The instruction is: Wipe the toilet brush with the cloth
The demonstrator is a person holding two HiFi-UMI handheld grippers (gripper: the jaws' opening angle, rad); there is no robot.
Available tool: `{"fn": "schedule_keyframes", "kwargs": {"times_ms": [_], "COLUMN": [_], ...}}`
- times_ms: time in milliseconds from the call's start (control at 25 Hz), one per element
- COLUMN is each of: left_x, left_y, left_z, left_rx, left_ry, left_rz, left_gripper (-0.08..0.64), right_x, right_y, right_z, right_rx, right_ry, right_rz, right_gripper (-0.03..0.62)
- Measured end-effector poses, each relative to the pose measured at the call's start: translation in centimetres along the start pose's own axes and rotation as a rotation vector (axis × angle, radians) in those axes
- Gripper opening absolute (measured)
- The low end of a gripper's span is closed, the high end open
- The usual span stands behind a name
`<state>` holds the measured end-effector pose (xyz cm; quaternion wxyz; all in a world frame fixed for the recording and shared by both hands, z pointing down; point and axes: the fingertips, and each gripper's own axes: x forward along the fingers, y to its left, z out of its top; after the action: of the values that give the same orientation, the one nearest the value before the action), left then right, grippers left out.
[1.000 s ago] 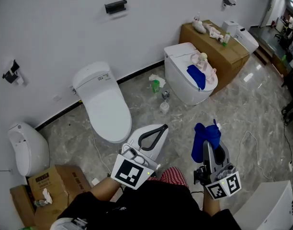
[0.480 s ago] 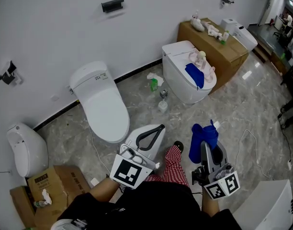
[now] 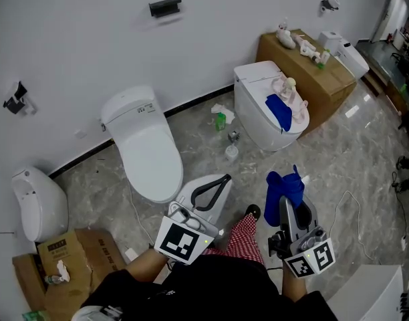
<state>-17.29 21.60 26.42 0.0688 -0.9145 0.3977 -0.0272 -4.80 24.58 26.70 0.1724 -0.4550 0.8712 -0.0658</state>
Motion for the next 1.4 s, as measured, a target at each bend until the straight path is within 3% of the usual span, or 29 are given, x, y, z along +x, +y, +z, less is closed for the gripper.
{"fn": "schedule_keyframes", "kwargs": {"times_ms": [440,1400], "left_x": [3.2,14.6], "left_y": [1.9,6.4], "left_z": [-1.4,-3.6], "left_rx": [-0.037,-0.008], "left_ry": [0.04,0.095], "left_rz": [0.036,0.091], "left_gripper": [0.006,0.008], "right_x": [3.0,10.6], "right_y": [-3.7,-15.2], "right_z": [-1.1,-1.0], "right_rx": [0.017,0.042], "right_ry": [0.028,0.055], "right_rz": [0.032,0.083], "right_gripper": [0.064,0.064]}}
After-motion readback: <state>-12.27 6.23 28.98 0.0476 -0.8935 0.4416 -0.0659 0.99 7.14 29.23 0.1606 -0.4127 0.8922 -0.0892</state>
